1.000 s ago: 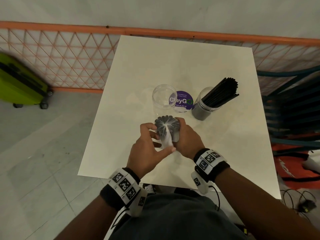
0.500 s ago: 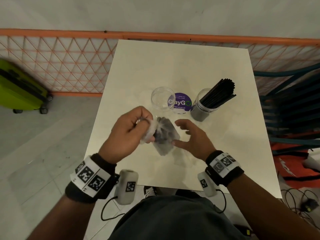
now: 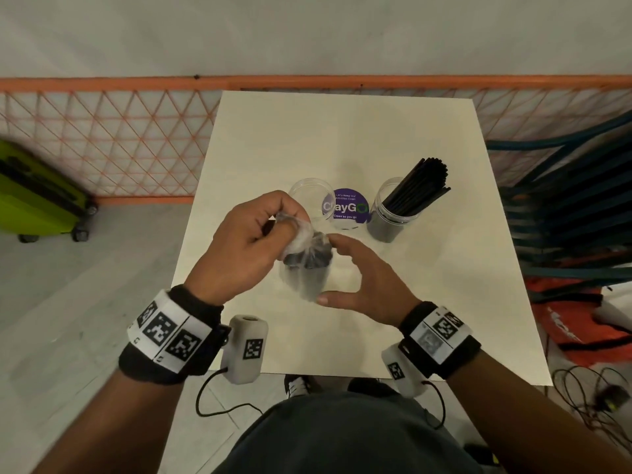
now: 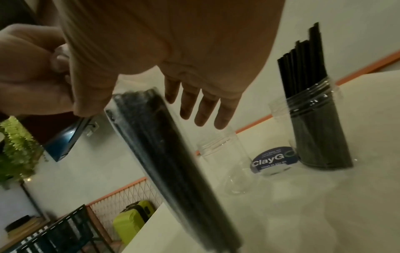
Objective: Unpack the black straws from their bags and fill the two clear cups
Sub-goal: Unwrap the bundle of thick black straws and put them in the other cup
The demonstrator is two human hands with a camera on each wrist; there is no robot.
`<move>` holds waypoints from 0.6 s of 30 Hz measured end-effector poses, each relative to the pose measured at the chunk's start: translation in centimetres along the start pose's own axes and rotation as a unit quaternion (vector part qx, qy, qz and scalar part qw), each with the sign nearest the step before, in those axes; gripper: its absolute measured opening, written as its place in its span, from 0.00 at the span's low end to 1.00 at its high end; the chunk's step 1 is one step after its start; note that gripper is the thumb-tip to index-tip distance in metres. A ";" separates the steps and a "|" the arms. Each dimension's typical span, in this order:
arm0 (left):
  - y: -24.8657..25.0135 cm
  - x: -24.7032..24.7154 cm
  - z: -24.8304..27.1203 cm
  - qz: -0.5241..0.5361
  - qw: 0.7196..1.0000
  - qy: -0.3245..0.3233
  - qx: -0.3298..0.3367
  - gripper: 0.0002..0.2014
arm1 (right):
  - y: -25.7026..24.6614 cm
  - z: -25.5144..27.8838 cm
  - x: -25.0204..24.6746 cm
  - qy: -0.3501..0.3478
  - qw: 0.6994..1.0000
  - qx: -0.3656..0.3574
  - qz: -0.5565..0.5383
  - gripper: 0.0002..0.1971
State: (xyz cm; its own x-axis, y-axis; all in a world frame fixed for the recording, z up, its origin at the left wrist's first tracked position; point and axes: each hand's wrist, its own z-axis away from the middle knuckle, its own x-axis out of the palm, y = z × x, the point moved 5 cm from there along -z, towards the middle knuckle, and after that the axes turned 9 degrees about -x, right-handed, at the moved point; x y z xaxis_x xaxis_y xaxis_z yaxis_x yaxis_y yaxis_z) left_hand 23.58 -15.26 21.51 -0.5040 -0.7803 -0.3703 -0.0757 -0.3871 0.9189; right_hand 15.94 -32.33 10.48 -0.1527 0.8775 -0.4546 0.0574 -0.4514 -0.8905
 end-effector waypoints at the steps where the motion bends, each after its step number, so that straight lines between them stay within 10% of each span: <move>1: 0.0 -0.1 0.0 -0.002 1.000 0.006 0.002 0.10 | -0.2 -0.4 0.1 0.008 1.000 -0.008 0.006 0.48; 9: 1.3 -1.1 0.1 0.000 0.998 0.046 0.048 0.13 | 0.2 -0.7 -1.9 0.032 0.999 0.001 0.036 0.56; 18: 2.3 -0.2 -0.3 -0.002 0.997 -0.005 0.083 0.10 | 1.3 0.3 -2.9 0.071 0.997 -0.001 0.006 0.32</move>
State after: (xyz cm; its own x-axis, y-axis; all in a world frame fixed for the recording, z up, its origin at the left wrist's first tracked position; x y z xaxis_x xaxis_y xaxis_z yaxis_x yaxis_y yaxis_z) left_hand 23.72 -16.15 23.61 -0.5119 -0.7735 -0.3737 -0.2190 -0.3032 0.9274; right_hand 16.15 -35.48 10.68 -0.0114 0.8859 -0.4637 0.0605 -0.4622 -0.8847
